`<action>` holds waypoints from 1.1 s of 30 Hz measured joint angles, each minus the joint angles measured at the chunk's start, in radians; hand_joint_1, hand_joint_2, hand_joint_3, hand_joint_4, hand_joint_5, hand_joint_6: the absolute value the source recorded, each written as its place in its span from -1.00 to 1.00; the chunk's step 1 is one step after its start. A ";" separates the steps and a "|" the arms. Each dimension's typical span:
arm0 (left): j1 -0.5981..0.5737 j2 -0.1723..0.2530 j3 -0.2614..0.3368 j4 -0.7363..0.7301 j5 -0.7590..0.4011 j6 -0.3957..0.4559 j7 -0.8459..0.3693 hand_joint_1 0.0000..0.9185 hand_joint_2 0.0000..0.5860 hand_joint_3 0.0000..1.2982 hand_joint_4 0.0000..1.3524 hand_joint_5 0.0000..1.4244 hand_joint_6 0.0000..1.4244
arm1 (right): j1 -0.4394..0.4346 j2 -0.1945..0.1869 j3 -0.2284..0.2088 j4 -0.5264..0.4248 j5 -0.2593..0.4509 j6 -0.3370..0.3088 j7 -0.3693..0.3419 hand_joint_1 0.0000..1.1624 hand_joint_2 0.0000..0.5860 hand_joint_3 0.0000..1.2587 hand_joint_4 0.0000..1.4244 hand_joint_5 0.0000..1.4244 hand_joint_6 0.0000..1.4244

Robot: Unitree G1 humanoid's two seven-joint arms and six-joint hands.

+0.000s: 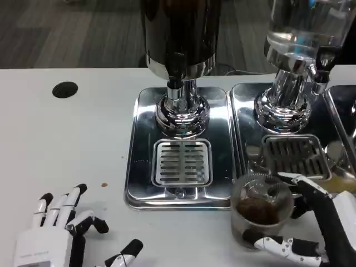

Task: Grasp the cup under the faucet to collect the drink, then remove the cup.

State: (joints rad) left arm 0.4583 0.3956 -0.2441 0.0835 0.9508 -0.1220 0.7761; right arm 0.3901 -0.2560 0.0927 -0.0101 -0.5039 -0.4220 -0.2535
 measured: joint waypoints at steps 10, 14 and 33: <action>0.012 0.006 0.000 -0.002 -0.001 0.003 0.000 -1.00 -0.55 0.06 -0.86 -0.75 -0.88 | -0.009 0.002 0.019 0.024 -0.087 -0.010 -0.028 0.47 -0.36 0.09 0.09 -0.03 -0.09; 0.016 0.011 0.000 -0.003 -0.002 0.005 0.000 -1.00 -0.55 0.06 -0.86 -0.75 -0.87 | -0.027 0.001 0.029 0.040 -0.104 -0.011 -0.037 0.46 -0.34 0.08 0.08 -0.03 -0.10; 0.015 0.014 -0.001 -0.014 -0.001 0.018 0.000 -1.00 -0.55 0.08 -0.86 -0.73 -0.87 | -0.047 -0.034 0.032 0.087 -0.096 -0.060 -0.070 0.36 -0.37 -0.24 -0.17 -0.23 -0.22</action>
State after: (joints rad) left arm 0.4732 0.4093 -0.2455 0.0691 0.9500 -0.1041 0.7762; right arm 0.3431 -0.2897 0.1249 0.0767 -0.6002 -0.4823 -0.3233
